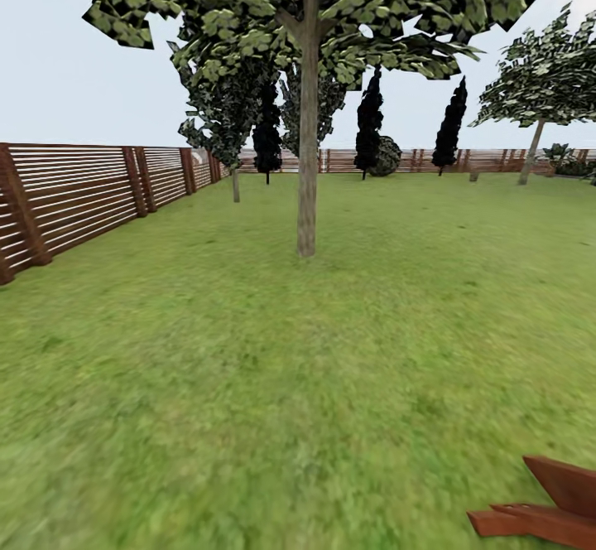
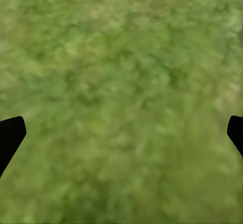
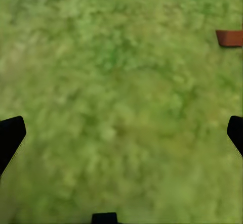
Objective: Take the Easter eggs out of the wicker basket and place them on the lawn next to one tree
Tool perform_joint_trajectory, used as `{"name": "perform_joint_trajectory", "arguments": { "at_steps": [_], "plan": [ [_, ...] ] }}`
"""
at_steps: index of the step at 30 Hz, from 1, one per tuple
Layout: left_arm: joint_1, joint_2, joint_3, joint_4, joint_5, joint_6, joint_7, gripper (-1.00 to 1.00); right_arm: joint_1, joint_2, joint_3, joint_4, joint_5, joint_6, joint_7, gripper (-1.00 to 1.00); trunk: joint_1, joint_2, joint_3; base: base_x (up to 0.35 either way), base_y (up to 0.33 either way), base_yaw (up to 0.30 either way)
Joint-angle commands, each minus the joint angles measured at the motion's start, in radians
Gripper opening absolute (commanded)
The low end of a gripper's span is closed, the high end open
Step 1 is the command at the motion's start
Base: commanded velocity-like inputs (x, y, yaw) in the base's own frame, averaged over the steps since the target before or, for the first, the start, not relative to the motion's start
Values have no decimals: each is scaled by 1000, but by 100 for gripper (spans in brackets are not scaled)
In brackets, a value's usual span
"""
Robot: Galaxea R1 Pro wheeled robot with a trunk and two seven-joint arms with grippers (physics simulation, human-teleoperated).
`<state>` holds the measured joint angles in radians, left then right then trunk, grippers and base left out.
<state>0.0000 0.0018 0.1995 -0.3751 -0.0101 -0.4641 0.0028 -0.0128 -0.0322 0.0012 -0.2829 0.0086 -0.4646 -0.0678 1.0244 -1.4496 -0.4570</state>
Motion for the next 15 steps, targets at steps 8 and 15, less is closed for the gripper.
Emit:
{"name": "perform_joint_trajectory", "arguments": {
  "at_steps": [8,15],
  "plan": [
    [0,0,1,-1,-2,-1,0,100,0,0,0,0,1,-3,-3,100,1,0,-4,339,0,0],
    [0,0,1,-1,-1,-1,0,100,0,0,0,-1,1,-3,-4,100,1,0,-14,339,0,0]
  ]
}}
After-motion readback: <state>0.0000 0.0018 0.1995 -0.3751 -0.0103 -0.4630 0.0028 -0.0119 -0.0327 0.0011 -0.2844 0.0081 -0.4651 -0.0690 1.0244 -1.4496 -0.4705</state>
